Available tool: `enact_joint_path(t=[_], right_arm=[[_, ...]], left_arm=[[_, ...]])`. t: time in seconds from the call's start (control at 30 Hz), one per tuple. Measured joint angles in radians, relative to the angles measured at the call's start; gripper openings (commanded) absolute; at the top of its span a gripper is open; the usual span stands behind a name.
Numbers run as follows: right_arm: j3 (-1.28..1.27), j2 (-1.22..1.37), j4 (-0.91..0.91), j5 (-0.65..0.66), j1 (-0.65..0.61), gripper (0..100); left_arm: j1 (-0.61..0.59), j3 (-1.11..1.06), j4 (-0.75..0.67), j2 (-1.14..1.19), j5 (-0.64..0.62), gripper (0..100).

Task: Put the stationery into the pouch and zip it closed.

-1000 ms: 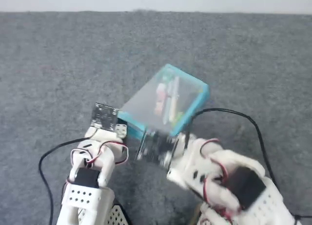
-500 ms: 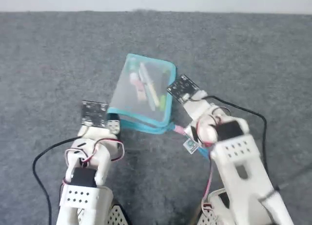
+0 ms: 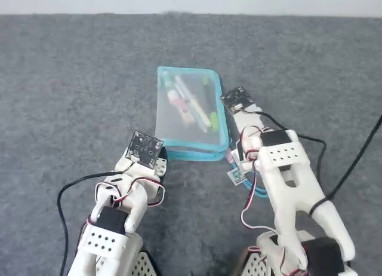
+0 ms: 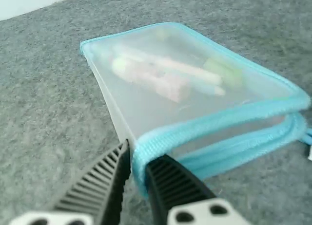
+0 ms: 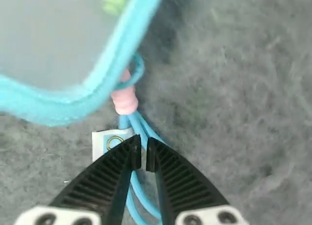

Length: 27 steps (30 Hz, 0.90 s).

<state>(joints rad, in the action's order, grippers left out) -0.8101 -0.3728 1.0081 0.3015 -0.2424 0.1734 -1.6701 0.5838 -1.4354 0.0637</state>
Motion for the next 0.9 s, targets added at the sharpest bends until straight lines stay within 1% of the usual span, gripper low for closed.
enact_joint_path(t=[0.07, 0.23, 0.3, 0.47, 0.7, 0.8, 0.9], right_arm=[[0.000, 0.000, 0.029, -0.005, 0.002, 2.0], [0.000, 0.000, 0.123, -0.006, -0.005, 15.3], [0.000, 0.000, 0.135, -0.006, -0.005, 18.3], [-0.002, -0.029, 0.176, -0.006, -0.003, 17.7], [-0.002, -0.307, 0.358, 0.037, -0.005, 18.0], [-0.002, -0.399, 0.368, 0.043, -0.006, 18.0], [-0.002, -0.411, 0.341, 0.041, -0.031, 18.0]], left_arm=[[0.000, 0.000, 0.000, 0.000, 0.000, 1], [0.000, 0.000, 0.000, 0.000, 0.000, 1], [0.000, 0.000, 0.000, 0.000, 0.000, 1], [0.000, 0.000, 0.000, 0.000, 0.000, 1], [0.000, 0.000, 0.000, 0.000, 0.000, 1], [0.000, 0.000, 0.000, 0.000, 0.000, 1], [0.000, 0.000, 0.000, 0.000, 0.000, 1]])
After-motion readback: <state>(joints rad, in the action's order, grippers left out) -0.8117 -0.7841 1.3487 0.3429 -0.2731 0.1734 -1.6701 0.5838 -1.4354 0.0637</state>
